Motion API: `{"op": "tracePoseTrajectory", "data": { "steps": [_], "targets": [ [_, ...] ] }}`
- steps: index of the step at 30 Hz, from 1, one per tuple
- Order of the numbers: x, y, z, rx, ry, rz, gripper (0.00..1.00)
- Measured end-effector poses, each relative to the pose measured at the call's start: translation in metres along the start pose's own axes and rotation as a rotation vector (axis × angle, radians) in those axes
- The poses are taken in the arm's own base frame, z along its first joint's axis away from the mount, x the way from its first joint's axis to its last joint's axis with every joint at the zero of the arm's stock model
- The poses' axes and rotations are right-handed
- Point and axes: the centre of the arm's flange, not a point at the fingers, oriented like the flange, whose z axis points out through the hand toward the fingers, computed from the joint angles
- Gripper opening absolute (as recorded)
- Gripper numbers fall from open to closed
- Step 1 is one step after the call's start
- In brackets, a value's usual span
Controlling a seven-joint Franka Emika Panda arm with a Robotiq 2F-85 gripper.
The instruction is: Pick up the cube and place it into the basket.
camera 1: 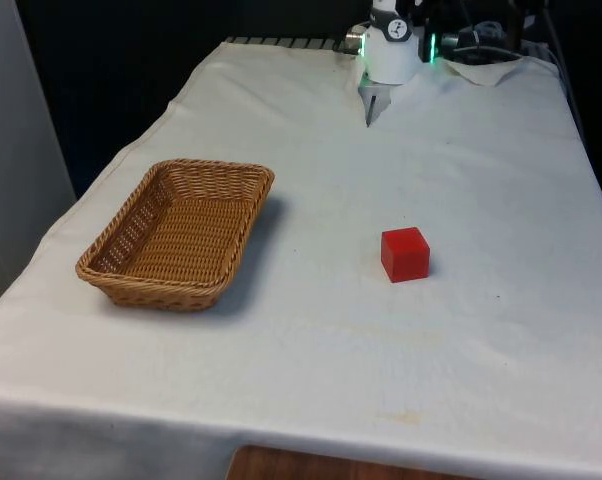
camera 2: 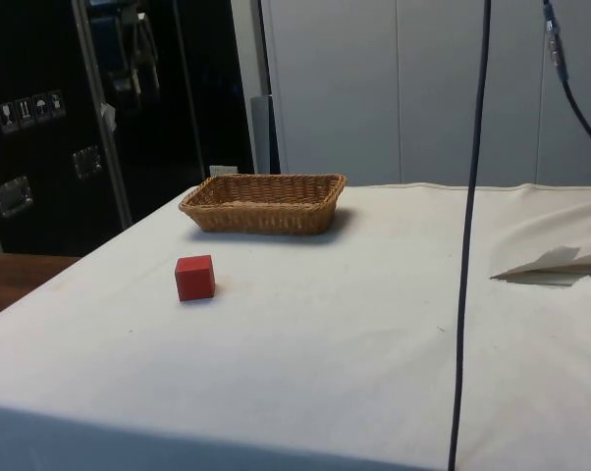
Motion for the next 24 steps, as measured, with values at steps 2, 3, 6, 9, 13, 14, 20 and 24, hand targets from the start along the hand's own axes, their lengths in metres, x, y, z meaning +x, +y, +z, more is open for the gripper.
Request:
{"op": "tracePoseTrajectory", "data": {
  "steps": [2, 3, 6, 9, 13, 14, 20, 24],
  "targets": [
    [0.0001, 0.0000, -0.0001, 0.000, 0.001, -0.005, 1.00],
    [0.0005, -0.0005, 0.0004, 0.000, 0.002, -0.016, 1.00],
    [0.0012, -0.0016, 0.0016, 0.000, 0.002, -0.033, 1.00],
    [0.0022, -0.0027, 0.0026, 0.000, 0.005, -0.052, 1.00],
    [0.0028, -0.0037, 0.0042, 0.000, 0.005, -0.062, 1.00],
    [0.0030, -0.0036, 0.0047, -0.001, 0.005, -0.065, 1.00],
    [0.0039, -0.0053, 0.0066, 0.000, 0.004, -0.085, 1.00],
    [0.0040, -0.0059, 0.0067, 0.000, 0.004, -0.088, 1.00]
  ]
}}
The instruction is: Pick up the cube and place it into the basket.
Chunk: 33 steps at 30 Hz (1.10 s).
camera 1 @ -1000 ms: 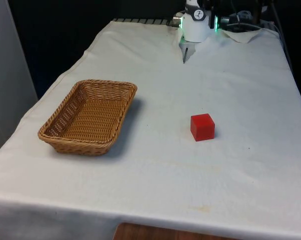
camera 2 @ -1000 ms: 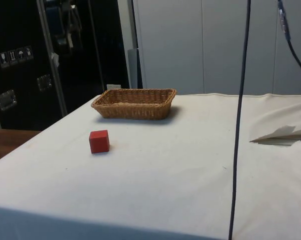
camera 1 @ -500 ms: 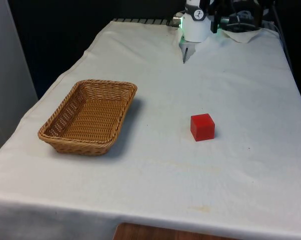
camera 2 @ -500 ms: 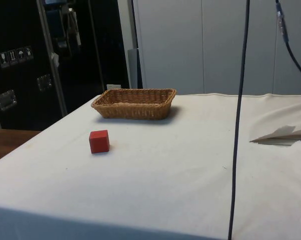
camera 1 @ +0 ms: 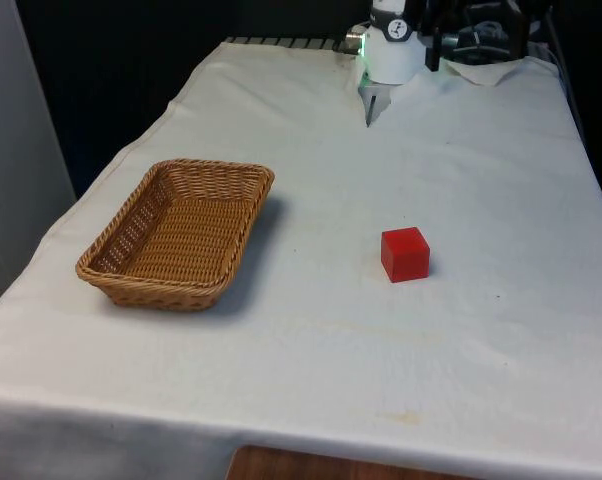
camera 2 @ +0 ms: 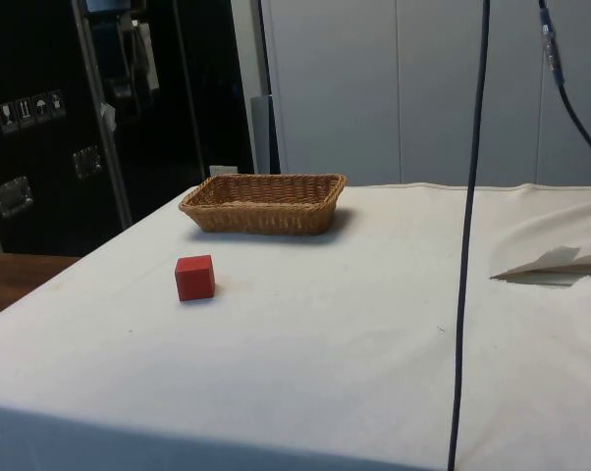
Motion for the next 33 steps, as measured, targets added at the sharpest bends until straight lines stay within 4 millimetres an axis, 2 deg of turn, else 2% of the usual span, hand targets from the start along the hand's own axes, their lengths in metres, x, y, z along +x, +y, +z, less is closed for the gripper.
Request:
{"op": "tracePoseTrajectory", "data": {
  "steps": [8, 19, 33],
  "targets": [
    [0.000, -0.001, 0.000, 0.000, 0.000, -0.003, 1.00],
    [0.004, 0.000, 0.013, -0.007, -0.005, -0.033, 1.00],
    [0.004, 0.000, 0.017, -0.010, -0.011, -0.034, 1.00]
  ]
}}
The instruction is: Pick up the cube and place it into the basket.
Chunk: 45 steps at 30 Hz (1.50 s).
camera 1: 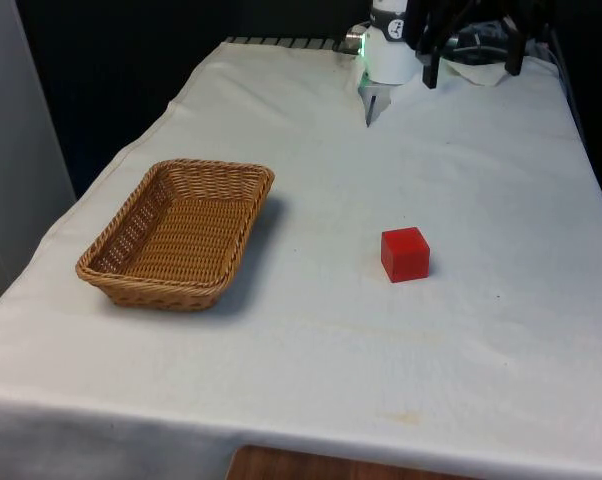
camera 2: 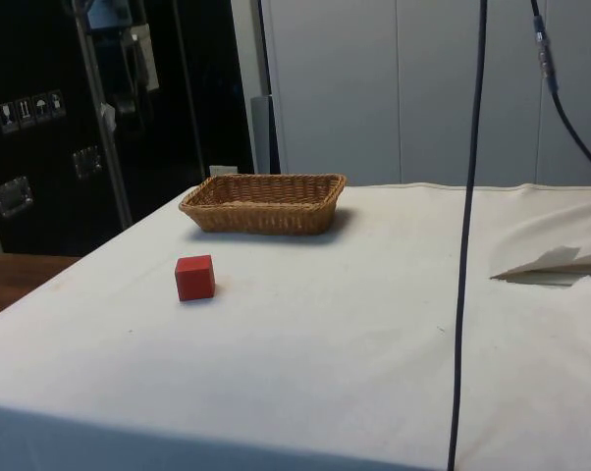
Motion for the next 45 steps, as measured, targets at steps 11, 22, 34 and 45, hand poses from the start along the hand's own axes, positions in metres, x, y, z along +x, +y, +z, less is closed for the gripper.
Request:
{"op": "tracePoseTrajectory", "data": {
  "steps": [11, 22, 34, 45],
  "targets": [
    [0.000, 0.006, 0.016, -0.011, -0.003, 0.016, 1.00],
    [0.000, 0.007, 0.029, -0.039, -0.003, 0.029, 1.00],
    [0.002, 0.007, 0.039, -0.044, -0.008, 0.038, 1.00],
    [0.003, 0.008, 0.047, -0.049, -0.011, 0.041, 1.00]
  ]
}}
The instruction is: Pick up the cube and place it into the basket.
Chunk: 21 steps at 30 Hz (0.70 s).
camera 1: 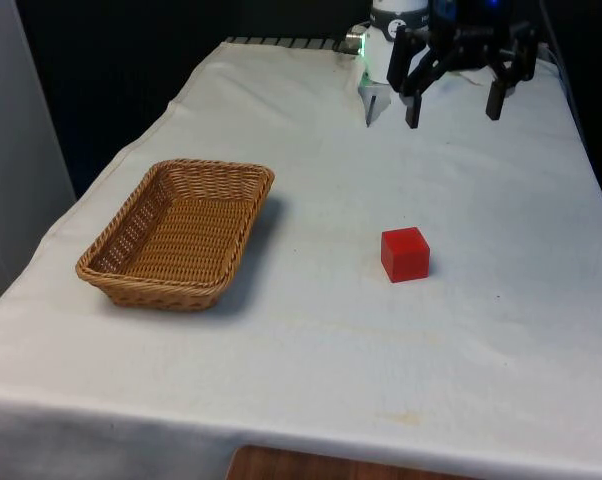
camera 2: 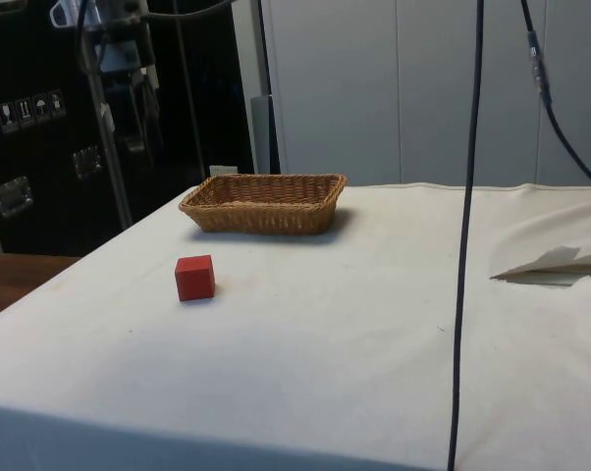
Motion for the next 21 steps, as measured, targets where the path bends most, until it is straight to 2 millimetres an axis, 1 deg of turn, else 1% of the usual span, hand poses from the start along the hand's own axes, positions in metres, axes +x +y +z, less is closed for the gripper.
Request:
{"op": "tracePoseTrajectory", "data": {
  "steps": [16, 21],
  "targets": [
    [0.003, -0.003, 0.010, -0.001, 0.001, -0.003, 1.00],
    [0.005, -0.002, 0.018, -0.003, 0.002, -0.003, 1.00]
  ]
}}
